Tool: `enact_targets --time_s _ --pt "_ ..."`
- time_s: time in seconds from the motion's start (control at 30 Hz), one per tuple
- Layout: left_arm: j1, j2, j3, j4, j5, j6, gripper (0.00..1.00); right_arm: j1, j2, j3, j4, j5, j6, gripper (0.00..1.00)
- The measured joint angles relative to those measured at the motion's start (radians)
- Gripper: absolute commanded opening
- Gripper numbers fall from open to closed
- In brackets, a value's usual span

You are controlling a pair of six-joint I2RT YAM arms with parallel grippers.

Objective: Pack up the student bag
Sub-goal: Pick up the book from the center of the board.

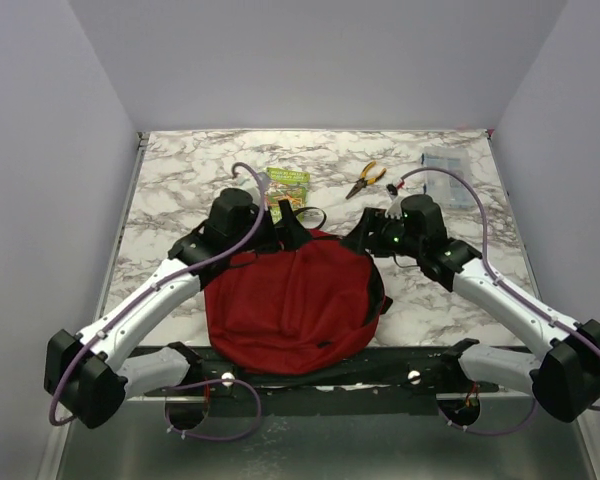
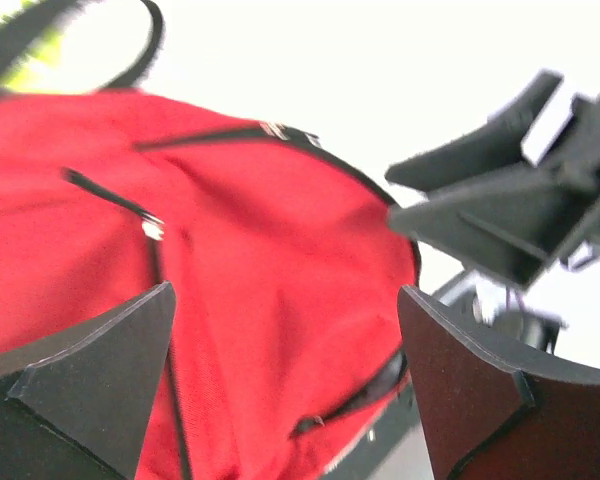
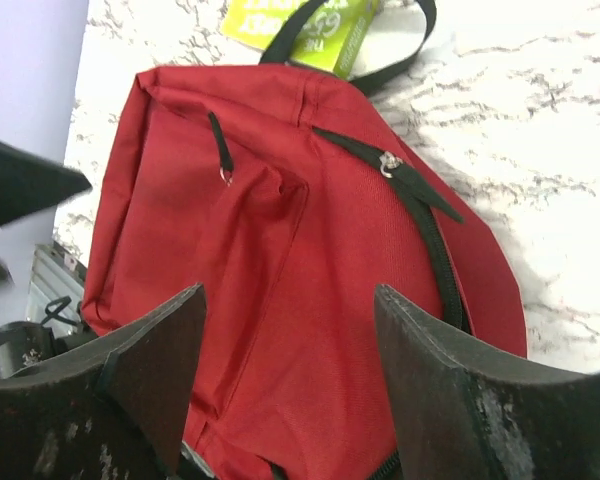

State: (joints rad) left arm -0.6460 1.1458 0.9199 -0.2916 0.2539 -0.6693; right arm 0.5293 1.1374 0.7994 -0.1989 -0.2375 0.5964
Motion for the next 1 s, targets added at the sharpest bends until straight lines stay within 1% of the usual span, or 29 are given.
enact_targets --time_s 0.13,0.27,0.33,0.5,0.57,0.63,0.73,0.87,1.0 --pt "0.138 -0.045 0.002 -0.003 -0.1 -0.037 0.92 0.0 0.037 0.025 0.019 0.032 -0.039 0.74" --pt "0.261 -0.007 0.012 -0.001 -0.151 -0.088 0.92 0.0 0.156 0.12 0.032 0.066 -0.083 0.74" --pt "0.315 0.037 0.027 0.006 -0.151 -0.113 0.92 0.0 0.23 0.174 0.055 0.065 -0.093 0.74" --pt "0.434 0.216 0.102 0.041 -0.146 -0.133 0.92 0.0 0.401 0.276 0.135 0.048 -0.087 0.74" --pt "0.46 0.297 0.154 0.053 -0.131 -0.13 0.91 0.0 0.474 0.327 0.159 0.039 -0.081 0.74" --pt "0.484 0.412 0.229 0.068 -0.1 -0.129 0.91 0.0 0.547 0.386 0.175 0.032 -0.076 0.74" --pt "0.501 0.558 0.325 0.091 -0.059 -0.126 0.91 0.0 0.647 0.472 0.193 0.021 -0.071 0.74" --pt "0.503 0.718 0.445 0.091 -0.02 -0.119 0.98 -0.006 0.759 0.572 0.21 0.001 -0.06 0.74" --pt "0.501 0.832 0.561 0.055 -0.021 -0.135 0.98 -0.015 0.846 0.627 0.231 -0.031 -0.035 0.74"
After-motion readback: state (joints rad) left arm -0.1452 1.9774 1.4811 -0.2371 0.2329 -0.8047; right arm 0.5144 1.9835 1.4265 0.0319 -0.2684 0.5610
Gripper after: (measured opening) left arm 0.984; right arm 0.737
